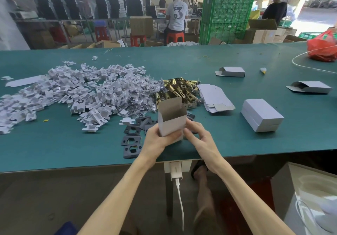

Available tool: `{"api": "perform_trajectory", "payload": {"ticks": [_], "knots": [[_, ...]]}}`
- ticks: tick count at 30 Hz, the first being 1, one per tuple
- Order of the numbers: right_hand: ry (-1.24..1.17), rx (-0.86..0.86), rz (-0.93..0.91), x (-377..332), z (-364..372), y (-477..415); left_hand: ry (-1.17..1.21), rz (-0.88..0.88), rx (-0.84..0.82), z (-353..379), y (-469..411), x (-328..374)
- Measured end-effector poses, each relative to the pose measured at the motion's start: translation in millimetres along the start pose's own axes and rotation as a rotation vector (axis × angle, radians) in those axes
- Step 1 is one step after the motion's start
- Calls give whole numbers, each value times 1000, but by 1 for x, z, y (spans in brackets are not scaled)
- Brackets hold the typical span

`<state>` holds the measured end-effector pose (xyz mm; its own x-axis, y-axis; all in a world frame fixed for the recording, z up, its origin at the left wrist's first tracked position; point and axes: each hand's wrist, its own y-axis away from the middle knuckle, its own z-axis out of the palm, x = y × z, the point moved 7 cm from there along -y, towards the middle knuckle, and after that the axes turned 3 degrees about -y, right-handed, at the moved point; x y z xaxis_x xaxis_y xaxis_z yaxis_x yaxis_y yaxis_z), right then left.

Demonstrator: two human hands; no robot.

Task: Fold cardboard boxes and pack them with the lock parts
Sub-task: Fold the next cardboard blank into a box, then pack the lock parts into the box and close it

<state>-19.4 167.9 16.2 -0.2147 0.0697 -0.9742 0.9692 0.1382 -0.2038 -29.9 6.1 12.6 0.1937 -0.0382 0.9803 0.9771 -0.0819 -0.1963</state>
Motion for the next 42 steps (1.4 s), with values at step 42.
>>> {"api": "perform_trajectory", "payload": {"ticks": [42], "knots": [[834,174,-109,-12,-23,-105,198,-197,183,-14,-7,-17]]}}
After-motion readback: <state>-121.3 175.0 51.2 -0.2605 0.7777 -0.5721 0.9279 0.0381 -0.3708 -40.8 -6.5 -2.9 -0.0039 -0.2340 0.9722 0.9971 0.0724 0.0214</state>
